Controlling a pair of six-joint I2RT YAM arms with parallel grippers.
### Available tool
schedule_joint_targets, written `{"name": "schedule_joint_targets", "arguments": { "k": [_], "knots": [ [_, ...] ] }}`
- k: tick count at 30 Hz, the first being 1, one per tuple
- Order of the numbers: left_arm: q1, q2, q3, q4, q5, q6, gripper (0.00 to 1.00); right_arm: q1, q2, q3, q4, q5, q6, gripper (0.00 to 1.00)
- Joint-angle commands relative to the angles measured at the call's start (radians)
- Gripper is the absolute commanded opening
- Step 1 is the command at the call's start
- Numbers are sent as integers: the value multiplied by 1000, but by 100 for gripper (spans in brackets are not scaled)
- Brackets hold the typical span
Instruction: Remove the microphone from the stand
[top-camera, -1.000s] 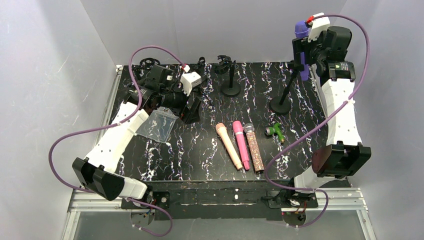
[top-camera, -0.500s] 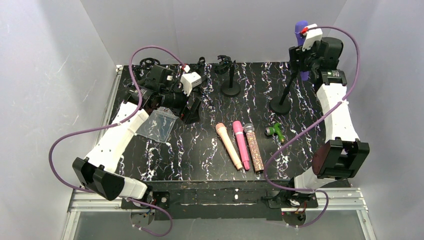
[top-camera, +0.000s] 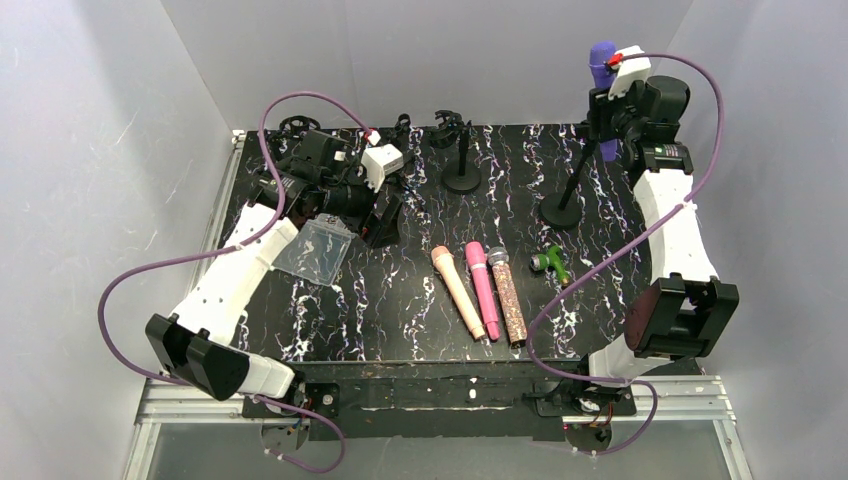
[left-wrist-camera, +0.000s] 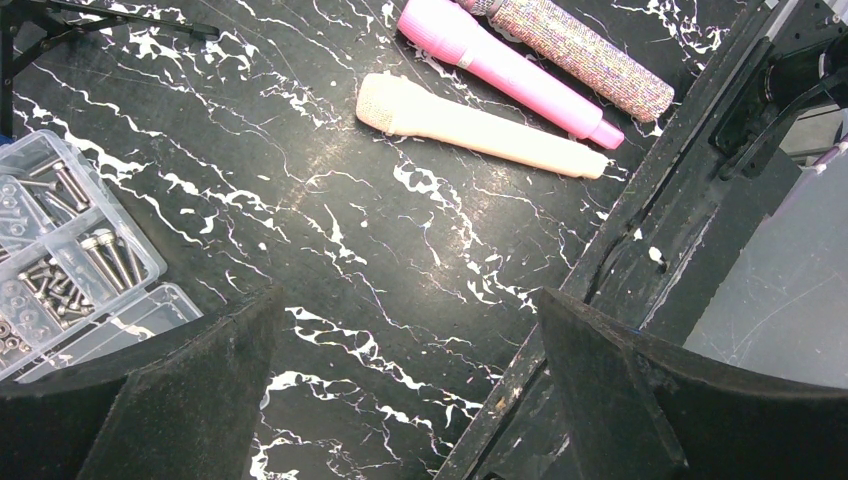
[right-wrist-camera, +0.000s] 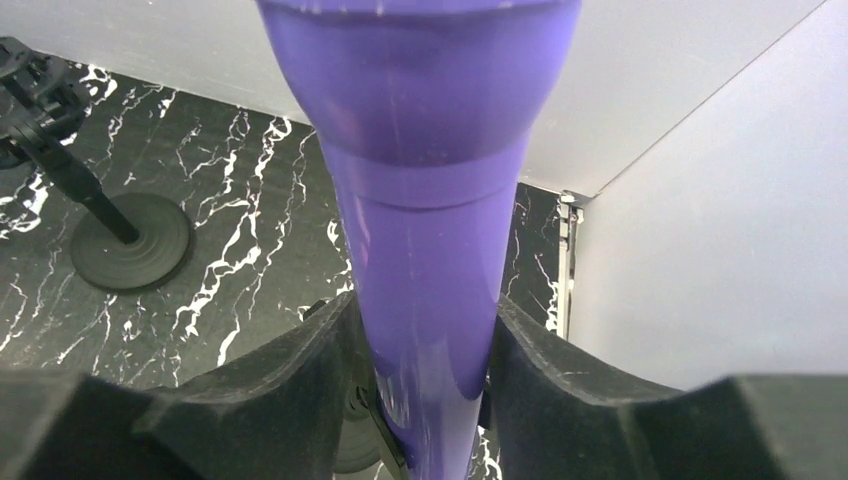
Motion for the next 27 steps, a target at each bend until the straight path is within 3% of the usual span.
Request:
{"name": "schedule_joint_targets", "arguments": {
  "k": [1,3,6,8,27],
  "knots": [
    [5,5,-4,-54,24,9,99,-10,-17,29,59,-14,15,52],
    [5,8,-4,-54,26,9,99,-13,-18,28,56,-20,15,42],
    [4,16,2,-51,39,-2,99,-14,-26,39,44,-39,23,15],
    [4,32,15,-48,52,-29,99,-15,-37,49,37,-53,40,2],
    [-25,268,388,-6,182,-219,99,27,-123,225,12,-267,77,1]
  ]
}}
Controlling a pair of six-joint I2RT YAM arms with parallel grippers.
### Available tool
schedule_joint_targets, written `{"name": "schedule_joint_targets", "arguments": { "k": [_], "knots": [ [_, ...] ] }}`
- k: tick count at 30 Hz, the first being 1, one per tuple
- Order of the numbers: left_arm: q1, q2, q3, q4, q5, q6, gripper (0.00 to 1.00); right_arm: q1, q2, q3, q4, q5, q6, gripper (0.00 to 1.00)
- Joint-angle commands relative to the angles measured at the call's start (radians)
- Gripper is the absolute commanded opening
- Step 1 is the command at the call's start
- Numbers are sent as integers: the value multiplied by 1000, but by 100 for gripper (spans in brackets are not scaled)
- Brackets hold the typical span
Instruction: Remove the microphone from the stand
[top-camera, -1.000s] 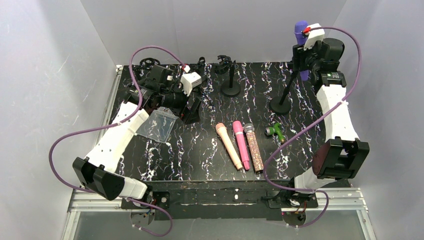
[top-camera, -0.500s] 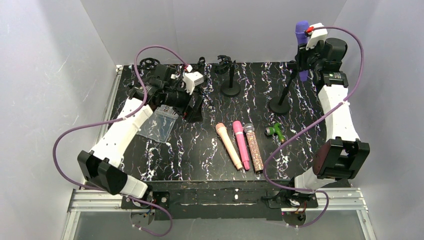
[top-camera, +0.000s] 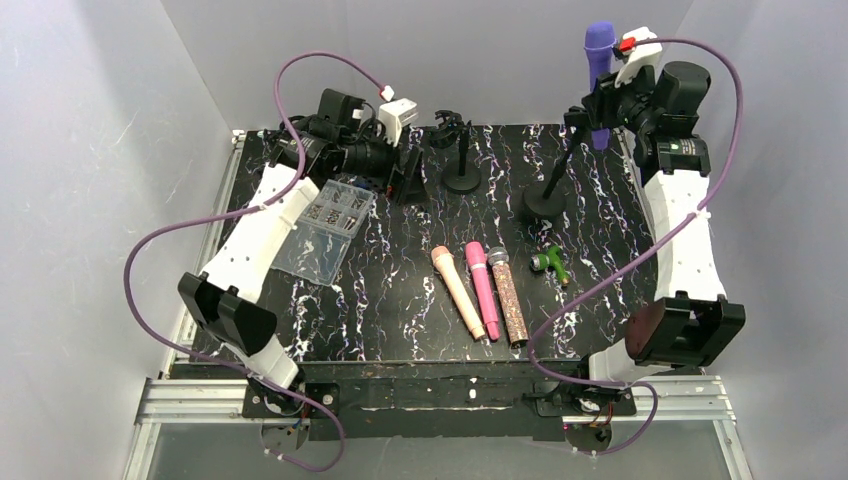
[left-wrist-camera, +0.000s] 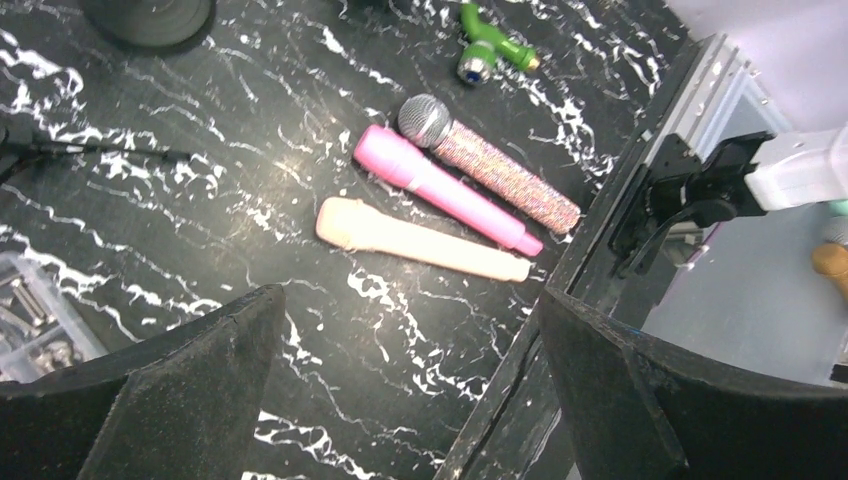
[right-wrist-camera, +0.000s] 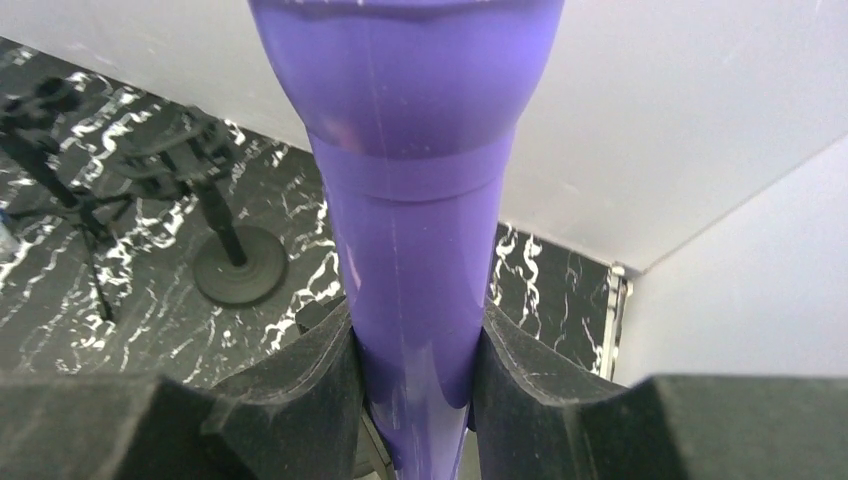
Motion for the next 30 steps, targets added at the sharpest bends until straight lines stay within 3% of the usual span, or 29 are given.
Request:
{"name": "schedule_joint_targets", "arguments": {
  "k": [1,10,11,12,16,20,30],
  "knots": [
    [-21,32,73,1,93,-47,99,36,-84,143,73,-111,37,1],
    [-38,51,124,81,189,-78,99,309,-122,235,-84,-173,19,1],
    [-37,-26,53,110,307,-98,99,387,-116,235,-92,-216,77,1],
    [-36,-49,42,78,318,-80,99,408,-112,235,-90,-224,85,1],
    [20,-238,-71,-182,247,116,99,526,-91,211,-108,-235,92,1],
    [80,-373,-207,-172,251,116,99,652,-53,179,-113,-223,101,1],
    [203,-546,-450,-125,206,94,99,825,64,194,-128,-124,30,1]
  ]
}}
